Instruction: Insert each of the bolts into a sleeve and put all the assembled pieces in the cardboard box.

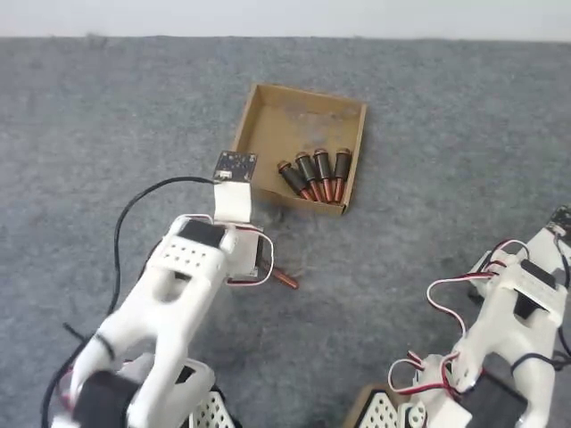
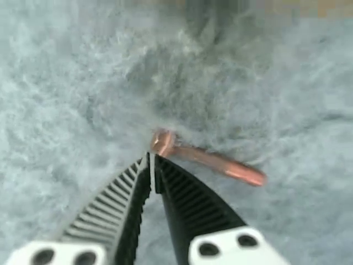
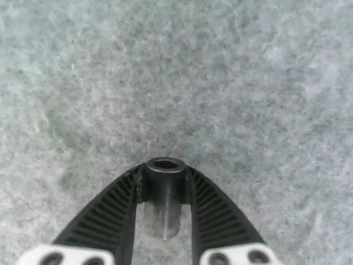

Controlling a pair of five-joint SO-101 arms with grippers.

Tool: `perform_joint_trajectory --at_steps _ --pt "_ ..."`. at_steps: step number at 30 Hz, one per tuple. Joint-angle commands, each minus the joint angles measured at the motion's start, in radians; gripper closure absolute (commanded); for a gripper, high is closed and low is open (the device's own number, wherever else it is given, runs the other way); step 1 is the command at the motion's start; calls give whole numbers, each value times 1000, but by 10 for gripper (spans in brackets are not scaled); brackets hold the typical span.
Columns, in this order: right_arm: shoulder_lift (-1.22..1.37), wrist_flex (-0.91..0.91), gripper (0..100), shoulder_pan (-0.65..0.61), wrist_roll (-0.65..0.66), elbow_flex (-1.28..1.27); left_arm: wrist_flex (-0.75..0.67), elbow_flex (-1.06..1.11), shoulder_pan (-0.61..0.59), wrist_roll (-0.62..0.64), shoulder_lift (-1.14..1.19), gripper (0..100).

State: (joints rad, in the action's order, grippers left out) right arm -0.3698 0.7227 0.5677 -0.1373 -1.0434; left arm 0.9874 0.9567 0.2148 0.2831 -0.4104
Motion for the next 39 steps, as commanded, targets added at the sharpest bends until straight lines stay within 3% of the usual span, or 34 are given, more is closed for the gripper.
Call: perform_joint_trajectory --at_steps 1,4,12,26,32,39 --pt "-50 5 991 -5 17 3 -63 76 57 12 -110 990" --pt "-50 5 991 -7 17 3 -80 79 91 21 -64 989" --pt "-48 4 991 -7 17 3 -92 -5 100 273 144 989" --pt "-48 -1 991 -10 17 3 -224 -170 35 397 351 989" --pt "-48 -1 991 -10 17 3 -344 -171 41 396 361 989" --pt "-48 -4 991 -13 75 3 -356 -171 106 396 330 988"
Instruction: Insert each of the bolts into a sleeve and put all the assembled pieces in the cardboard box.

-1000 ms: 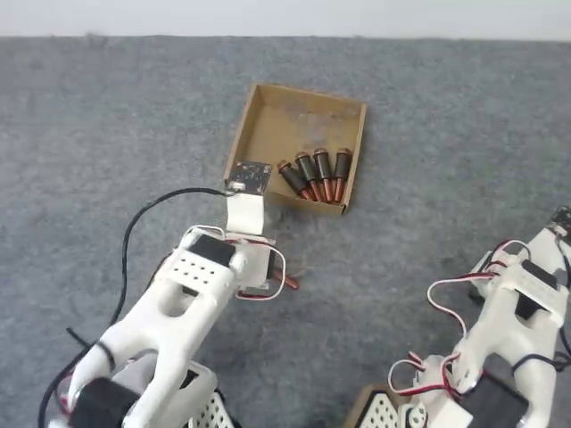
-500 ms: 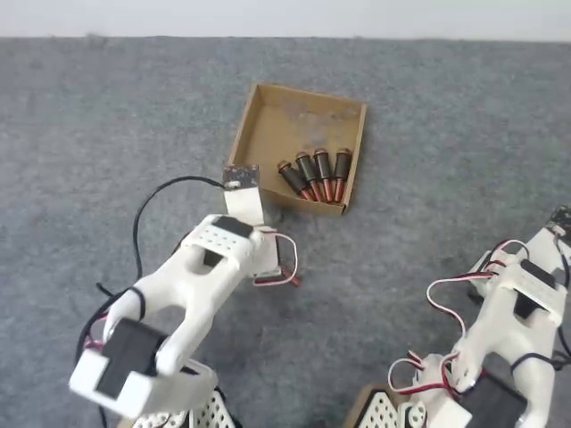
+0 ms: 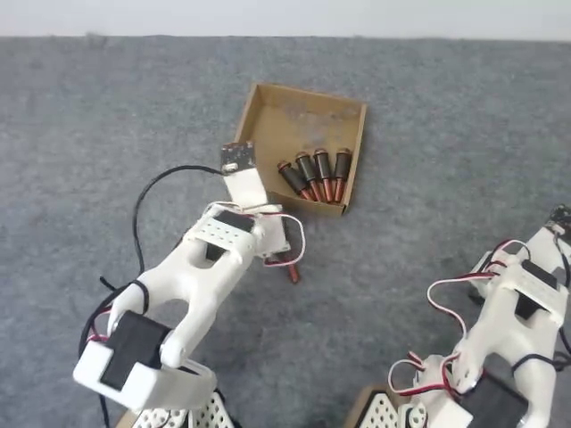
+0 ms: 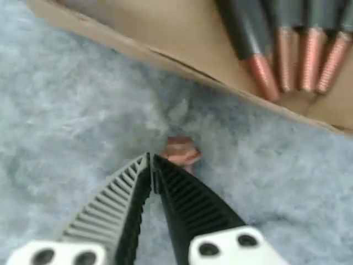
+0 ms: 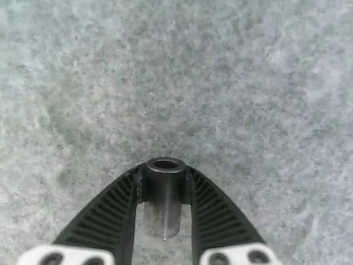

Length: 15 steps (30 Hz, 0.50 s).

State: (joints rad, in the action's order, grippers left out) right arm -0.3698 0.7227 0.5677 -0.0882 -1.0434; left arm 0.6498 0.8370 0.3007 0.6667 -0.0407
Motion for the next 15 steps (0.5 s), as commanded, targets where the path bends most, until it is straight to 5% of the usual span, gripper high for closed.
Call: perform_joint_trajectory --at_steps 1,10,15 --pt "-48 -4 991 -16 26 3 -18 -45 8 12 -66 988" --pt "-48 -4 991 -31 29 3 -23 160 -31 9 -431 976" --pt "-48 -4 991 -33 29 3 -20 240 63 35 -477 847"
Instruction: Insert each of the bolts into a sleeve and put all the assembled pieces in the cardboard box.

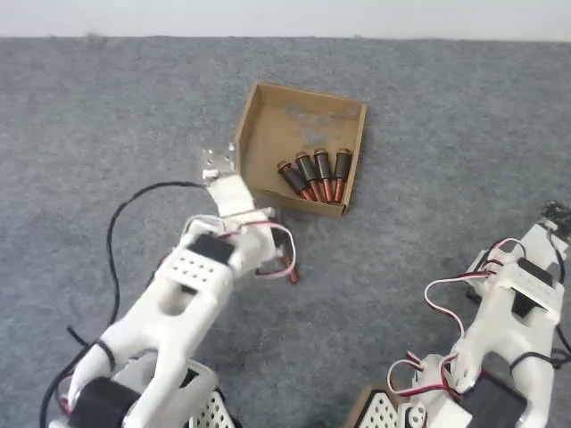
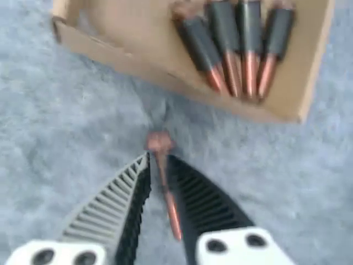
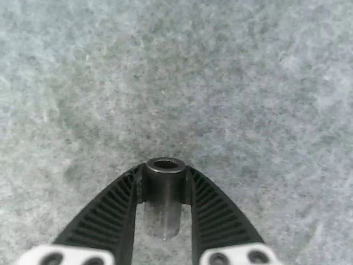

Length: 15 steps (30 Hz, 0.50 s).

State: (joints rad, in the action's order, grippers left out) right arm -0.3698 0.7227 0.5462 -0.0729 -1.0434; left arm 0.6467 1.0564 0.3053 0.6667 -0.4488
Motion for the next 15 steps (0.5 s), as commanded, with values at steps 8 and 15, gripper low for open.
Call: perform_joint_trajectory --at_steps 8,15 --pt "-48 -4 991 -12 15 3 -20 25 66 78 -68 923" --pt "-48 -2 991 -10 15 3 -17 -54 68 80 107 923"
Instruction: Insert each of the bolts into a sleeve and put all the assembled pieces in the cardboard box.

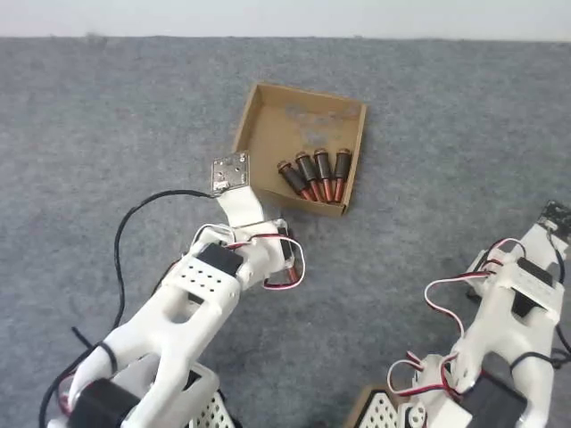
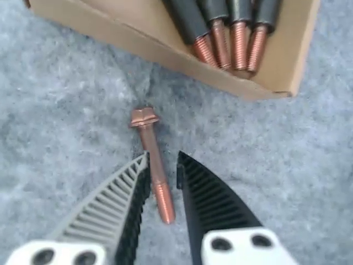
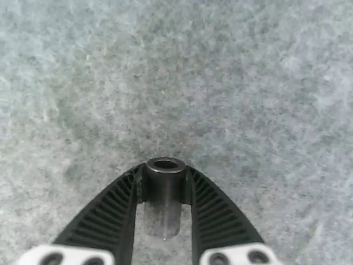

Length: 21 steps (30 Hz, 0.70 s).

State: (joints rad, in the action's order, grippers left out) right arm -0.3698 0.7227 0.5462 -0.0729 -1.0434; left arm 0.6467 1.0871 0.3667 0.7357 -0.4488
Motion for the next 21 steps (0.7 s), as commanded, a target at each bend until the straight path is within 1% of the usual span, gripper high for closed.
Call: perform_joint_trajectory --at_steps 1,3,6,10,13,15,17,21 --pt "-48 -1 991 -10 15 3 -17 -110 5 11 153 923" --pt "-48 -1 991 -8 15 3 -17 -156 5 11 230 927" --pt "-48 1 991 -8 15 3 -17 -209 5 52 324 927" --pt "-48 1 991 -7 15 3 -17 -257 5 57 400 927" --pt "-48 1 991 -7 15 3 -14 -275 5 57 428 928" --pt "-48 1 991 -7 15 3 15 -294 5 55 439 938" --pt "-48 1 991 -7 15 3 21 -303 6 46 442 989" --pt "-48 1 991 -7 15 3 26 -300 5 -11 431 988"
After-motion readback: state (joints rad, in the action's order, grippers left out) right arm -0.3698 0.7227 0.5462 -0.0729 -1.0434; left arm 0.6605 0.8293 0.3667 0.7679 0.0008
